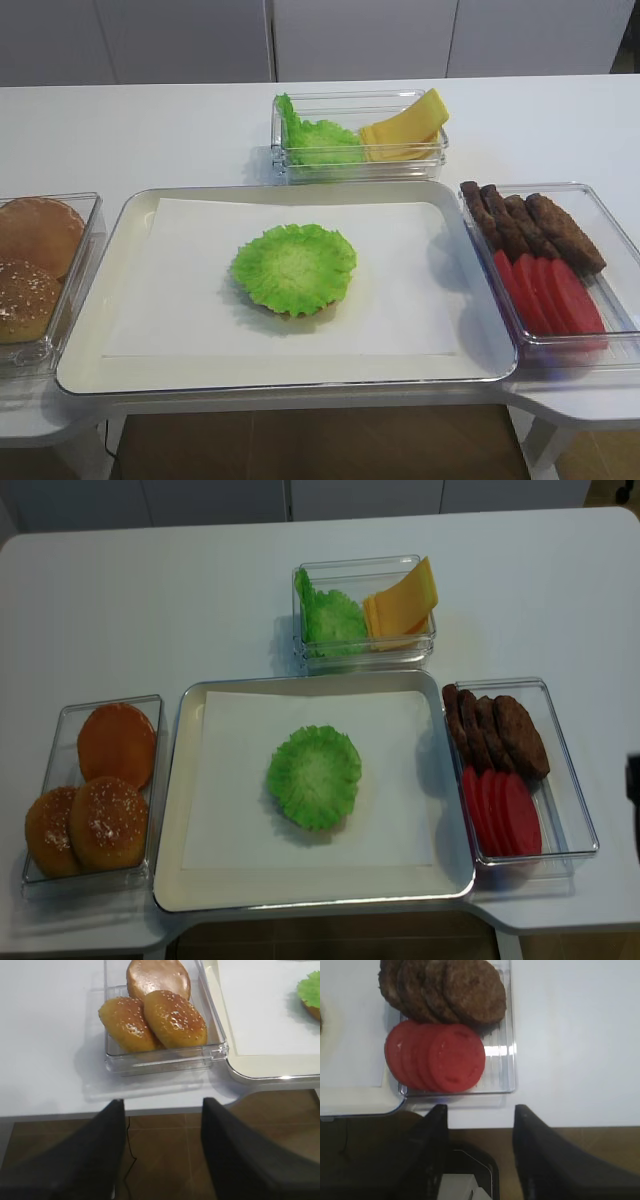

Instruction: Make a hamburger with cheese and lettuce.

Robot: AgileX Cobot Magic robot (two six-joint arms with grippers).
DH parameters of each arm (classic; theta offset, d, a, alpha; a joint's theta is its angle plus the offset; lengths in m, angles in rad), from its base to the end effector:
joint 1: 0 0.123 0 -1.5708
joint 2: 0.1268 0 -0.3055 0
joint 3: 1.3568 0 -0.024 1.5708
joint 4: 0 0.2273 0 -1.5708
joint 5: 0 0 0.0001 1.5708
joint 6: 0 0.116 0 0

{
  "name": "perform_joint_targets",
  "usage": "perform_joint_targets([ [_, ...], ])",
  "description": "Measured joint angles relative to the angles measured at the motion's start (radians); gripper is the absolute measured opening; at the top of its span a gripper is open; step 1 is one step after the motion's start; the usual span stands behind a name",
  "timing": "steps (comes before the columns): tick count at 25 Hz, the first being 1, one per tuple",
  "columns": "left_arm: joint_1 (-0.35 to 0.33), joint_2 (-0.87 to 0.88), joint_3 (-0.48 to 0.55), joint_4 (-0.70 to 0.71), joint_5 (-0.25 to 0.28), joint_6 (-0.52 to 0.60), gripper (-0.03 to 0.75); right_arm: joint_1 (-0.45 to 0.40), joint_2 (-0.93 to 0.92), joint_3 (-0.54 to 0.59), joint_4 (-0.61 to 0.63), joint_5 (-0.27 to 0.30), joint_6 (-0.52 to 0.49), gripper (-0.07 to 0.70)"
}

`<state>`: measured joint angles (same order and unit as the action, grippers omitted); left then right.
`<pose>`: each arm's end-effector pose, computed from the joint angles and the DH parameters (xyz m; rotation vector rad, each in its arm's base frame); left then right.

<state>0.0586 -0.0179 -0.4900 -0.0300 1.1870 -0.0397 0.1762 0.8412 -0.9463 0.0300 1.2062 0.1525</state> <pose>-0.0325 -0.0051 0.2387 -0.1024 2.1600 -0.0257 0.1043 0.0219 0.3432 -0.0272 2.5924 0.1610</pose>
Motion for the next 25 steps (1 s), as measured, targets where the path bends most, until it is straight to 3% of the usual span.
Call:
perform_joint_targets([
  [4,0.000,0.000,0.000,0.000,0.000,0.000,0.369,-0.002,-0.149,0.063,-0.014,0.048,0.002,0.321],
  [25,0.000,0.000,0.000,0.000,0.000,0.000,0.369,-0.005,-0.819,0.256,0.050,0.074,-0.048,0.321],
])
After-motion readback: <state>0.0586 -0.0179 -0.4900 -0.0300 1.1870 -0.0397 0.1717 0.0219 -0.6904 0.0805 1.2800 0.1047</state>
